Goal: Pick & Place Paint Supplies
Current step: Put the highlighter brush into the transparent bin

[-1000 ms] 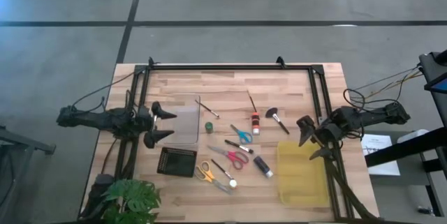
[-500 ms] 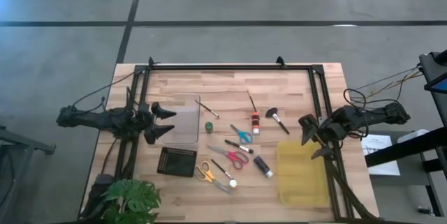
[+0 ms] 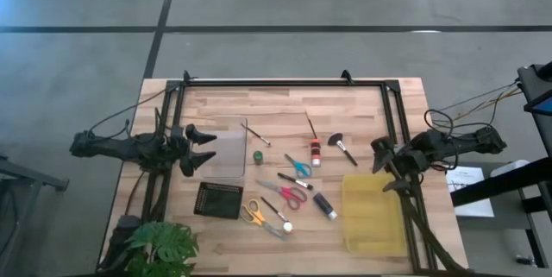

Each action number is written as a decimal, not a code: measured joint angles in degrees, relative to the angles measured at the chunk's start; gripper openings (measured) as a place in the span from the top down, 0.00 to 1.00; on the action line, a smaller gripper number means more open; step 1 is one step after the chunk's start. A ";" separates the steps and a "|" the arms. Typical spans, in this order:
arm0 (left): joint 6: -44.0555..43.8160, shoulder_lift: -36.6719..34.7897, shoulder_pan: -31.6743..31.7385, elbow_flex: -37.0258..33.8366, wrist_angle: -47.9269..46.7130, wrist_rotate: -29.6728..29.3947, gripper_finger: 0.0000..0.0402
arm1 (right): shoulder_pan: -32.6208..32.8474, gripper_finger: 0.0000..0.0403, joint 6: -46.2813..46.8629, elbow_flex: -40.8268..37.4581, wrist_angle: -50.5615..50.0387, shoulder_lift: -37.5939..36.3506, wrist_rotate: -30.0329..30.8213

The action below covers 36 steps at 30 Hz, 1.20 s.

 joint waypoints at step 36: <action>31.78 0.09 0.04 2.91 32.61 14.52 0.10 | 0.02 0.33 7.33 1.20 7.59 2.86 51.10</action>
